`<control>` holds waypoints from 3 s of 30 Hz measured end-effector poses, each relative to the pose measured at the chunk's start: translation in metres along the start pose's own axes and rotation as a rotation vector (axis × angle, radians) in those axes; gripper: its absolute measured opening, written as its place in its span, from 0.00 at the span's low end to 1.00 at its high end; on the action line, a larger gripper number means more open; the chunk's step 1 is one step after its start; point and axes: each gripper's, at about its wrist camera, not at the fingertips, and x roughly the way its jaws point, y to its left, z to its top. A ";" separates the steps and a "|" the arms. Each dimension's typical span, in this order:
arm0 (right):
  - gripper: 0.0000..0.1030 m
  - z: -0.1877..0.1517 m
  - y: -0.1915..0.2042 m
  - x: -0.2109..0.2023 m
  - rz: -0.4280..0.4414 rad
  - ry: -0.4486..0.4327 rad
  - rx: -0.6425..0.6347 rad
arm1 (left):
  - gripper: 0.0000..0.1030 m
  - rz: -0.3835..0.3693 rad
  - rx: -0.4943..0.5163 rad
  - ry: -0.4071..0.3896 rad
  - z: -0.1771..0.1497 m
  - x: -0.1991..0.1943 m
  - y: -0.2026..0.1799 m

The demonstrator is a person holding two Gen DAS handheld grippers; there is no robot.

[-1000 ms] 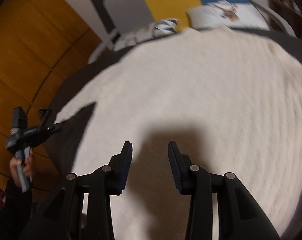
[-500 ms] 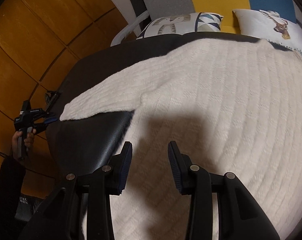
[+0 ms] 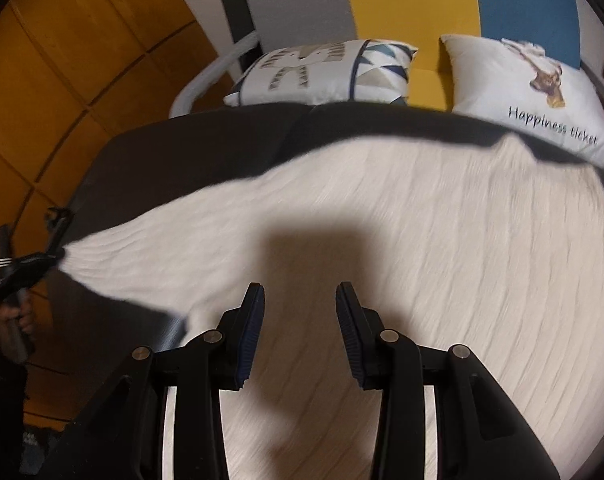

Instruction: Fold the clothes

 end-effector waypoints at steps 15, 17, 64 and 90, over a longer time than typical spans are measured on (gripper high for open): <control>0.40 0.056 0.012 0.067 -0.124 0.032 -0.083 | 0.04 0.280 0.029 0.100 -0.003 0.039 0.017; 0.40 0.062 0.004 0.055 -0.063 0.010 -0.050 | 0.04 0.296 -0.024 0.118 -0.002 0.031 0.025; 0.44 -0.095 0.002 -0.064 0.021 0.008 -0.124 | 0.11 -0.166 0.427 0.112 -0.122 -0.002 -0.200; 0.44 -0.343 -0.224 -0.291 -0.050 -0.420 0.705 | 0.12 -0.356 0.736 0.330 -0.325 -0.065 -0.345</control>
